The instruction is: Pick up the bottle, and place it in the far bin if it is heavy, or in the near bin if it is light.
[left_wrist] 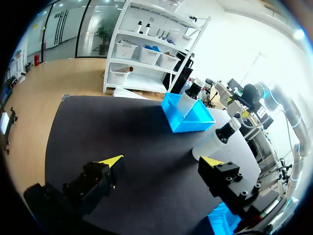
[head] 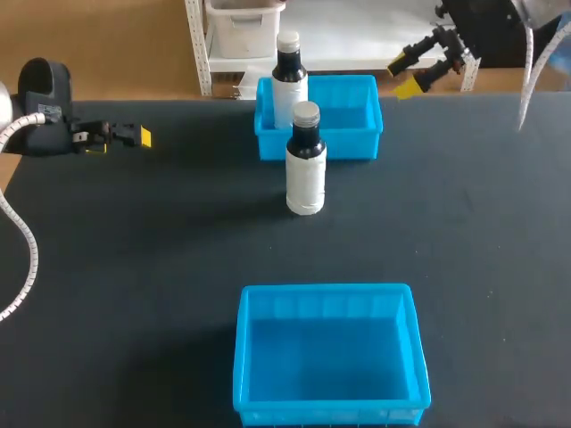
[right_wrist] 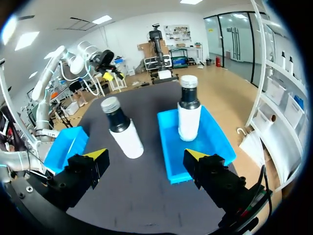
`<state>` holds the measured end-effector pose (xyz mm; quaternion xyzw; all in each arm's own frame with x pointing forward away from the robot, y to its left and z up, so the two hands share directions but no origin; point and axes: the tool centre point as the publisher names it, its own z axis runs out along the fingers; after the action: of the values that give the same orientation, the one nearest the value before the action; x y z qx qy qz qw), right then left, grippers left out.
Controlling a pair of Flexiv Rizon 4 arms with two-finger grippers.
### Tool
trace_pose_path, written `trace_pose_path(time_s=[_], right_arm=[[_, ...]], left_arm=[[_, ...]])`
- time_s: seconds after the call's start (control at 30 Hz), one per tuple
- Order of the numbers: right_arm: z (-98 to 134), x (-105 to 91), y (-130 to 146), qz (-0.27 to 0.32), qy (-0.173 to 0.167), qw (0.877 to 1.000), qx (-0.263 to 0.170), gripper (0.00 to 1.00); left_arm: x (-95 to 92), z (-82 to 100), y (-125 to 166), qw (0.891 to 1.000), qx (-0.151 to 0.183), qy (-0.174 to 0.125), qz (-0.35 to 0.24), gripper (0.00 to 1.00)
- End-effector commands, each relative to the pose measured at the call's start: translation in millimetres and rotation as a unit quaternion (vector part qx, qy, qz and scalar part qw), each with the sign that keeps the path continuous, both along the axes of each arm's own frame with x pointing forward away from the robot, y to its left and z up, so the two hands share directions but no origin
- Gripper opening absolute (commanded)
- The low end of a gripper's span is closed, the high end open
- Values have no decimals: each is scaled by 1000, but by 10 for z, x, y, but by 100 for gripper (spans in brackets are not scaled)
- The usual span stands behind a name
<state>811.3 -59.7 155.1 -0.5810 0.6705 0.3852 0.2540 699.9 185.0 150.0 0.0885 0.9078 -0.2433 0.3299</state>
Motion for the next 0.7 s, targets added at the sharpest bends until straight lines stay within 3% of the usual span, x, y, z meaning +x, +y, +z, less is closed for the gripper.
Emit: trace_pose_path(time_s=[0.03, 0.27, 0.7], right_arm=[[14, -566, 39, -118, -107, 987, -16, 100], [-66, -666, 296, -106, -135, 985, -20, 100], [-127, -661, 753, -82, -138, 987, -27, 100]], left_arm=[[0, 0, 0, 1000, 0, 0, 0, 100], [0, 0, 0, 1000, 0, 0, 0, 100], [0, 0, 0, 1000, 0, 0, 0, 100]])
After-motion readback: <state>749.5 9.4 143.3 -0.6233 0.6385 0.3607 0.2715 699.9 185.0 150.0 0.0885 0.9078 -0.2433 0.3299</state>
